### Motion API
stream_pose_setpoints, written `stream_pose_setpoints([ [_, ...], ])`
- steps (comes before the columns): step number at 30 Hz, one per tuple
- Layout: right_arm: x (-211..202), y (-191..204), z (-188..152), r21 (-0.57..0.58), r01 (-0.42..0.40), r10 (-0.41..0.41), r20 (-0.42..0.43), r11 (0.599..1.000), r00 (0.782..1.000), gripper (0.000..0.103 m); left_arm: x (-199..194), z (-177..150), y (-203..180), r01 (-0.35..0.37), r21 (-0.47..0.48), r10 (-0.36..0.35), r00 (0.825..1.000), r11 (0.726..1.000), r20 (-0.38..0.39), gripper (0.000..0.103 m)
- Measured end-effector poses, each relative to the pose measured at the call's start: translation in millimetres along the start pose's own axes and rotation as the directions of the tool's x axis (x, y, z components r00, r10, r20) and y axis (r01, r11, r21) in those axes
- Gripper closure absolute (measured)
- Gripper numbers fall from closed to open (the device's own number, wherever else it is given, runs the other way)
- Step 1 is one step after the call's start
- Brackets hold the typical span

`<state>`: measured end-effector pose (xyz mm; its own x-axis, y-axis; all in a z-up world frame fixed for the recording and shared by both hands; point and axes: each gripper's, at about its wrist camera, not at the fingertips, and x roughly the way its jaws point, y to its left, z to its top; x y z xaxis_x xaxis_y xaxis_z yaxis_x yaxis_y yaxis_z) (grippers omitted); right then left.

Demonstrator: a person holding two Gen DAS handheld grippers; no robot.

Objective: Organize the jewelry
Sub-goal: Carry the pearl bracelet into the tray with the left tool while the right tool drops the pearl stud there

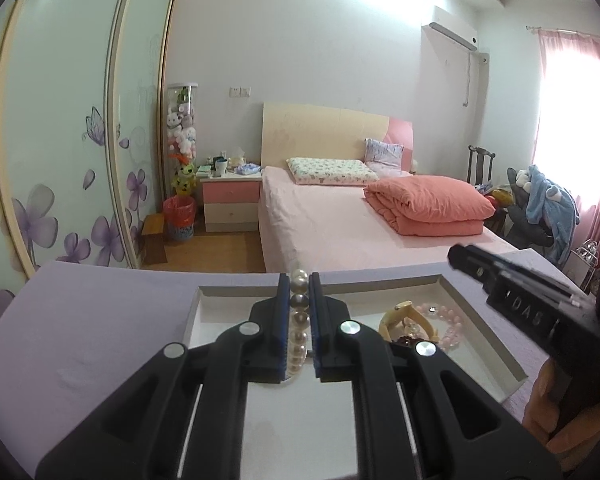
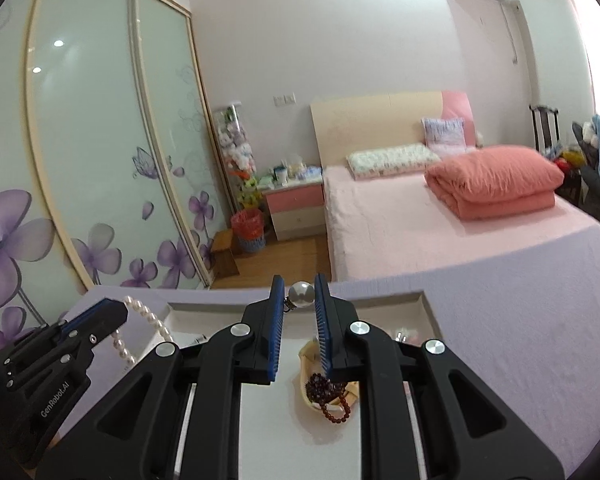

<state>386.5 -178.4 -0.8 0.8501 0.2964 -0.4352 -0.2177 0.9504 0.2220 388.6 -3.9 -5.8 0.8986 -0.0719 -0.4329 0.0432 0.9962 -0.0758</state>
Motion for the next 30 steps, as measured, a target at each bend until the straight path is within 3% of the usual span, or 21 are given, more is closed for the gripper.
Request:
stream_pose_setpoints([
  [14, 26.5, -5.6, -16.8, 0.026, 0.014, -0.012, -0.104, 1.0, 0.995, 0.083, 28.6, -12.7, 8.8, 0.01, -0.016, -0.011, 0.998, 1.0, -0.06, 0.091],
  [21, 13.1, -16.9, -15.3, 0.048, 0.023, -0.018, -0.088, 0.999, 0.996, 0.08, 28.3, -11.5, 7.9, 0.003, -0.021, -0.004, 0.998, 1.0, -0.063, 0.087],
  [30, -20.3, -17.2, -22.2, 0.043, -0.007, 0.01, -0.073, 0.999, 0.997, 0.08, -3.4, -22.8, 29.7, -0.04, -0.049, 0.038, 0.998, 0.998, -0.05, 0.08],
])
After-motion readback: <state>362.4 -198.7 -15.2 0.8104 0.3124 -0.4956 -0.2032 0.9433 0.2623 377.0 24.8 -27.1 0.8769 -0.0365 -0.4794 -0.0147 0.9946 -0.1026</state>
